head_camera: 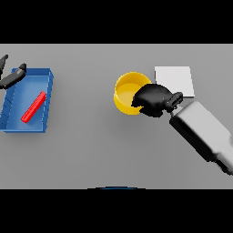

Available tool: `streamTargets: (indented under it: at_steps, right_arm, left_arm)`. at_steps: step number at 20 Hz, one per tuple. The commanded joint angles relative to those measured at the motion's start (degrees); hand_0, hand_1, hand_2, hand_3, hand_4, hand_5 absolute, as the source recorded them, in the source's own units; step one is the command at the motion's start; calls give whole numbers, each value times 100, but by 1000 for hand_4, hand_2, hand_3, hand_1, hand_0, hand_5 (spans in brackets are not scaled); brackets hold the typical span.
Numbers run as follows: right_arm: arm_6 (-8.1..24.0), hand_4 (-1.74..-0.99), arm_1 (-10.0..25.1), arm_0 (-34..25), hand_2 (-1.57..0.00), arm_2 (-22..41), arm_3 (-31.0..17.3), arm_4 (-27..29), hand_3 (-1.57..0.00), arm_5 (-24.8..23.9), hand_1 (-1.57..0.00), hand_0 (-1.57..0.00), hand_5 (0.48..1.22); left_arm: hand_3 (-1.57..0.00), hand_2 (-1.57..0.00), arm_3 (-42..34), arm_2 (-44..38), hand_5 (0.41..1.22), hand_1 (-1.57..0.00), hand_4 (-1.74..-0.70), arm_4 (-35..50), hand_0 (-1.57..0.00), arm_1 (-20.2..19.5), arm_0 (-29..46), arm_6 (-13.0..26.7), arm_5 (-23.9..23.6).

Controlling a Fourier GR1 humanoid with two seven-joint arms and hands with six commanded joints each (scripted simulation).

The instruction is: Pick up the red beaker and tilt it to pour out 1 green nut into yellow bowl. Pick up the yellow bowl and place it on the metallic measuring scale.

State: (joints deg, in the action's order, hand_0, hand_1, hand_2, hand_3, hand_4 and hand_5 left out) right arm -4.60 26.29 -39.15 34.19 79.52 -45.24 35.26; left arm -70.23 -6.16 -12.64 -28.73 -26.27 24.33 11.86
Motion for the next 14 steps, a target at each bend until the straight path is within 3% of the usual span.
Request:
streamTargets:
  at_steps: [1, 4, 6, 14]
  right_arm:
    - [59, -1740, 44, -1, -1520, -106, -28, 41, -1179, -2, -1567, -1520, 1219]
    - [167, -1740, 242, -121, -1487, -302, -129, 25, -1183, -110, -1569, -1545, 1220]
    - [58, -1741, 387, -165, -1517, -436, -255, 3, -1166, -363, -1570, -1554, 1220]
    - [-178, -1741, 562, -587, -1553, -839, -1752, -109, -1154, -1260, -1571, -1568, 1221]
  left_arm:
    - [1, 1, 33, 2, 704, 1, -800, 24, 1, 19, -25, 7, 26]
    - [1, 1, -162, -31, 717, 1, -820, 114, 1, 48, 122, 176, 33]
    - [1, 1, -162, -73, 728, 1, -831, 139, 1, 22, 112, 252, 32]
    - [1, 1, -391, -83, 760, 1, -852, 178, 1, 25, 165, 477, 15]
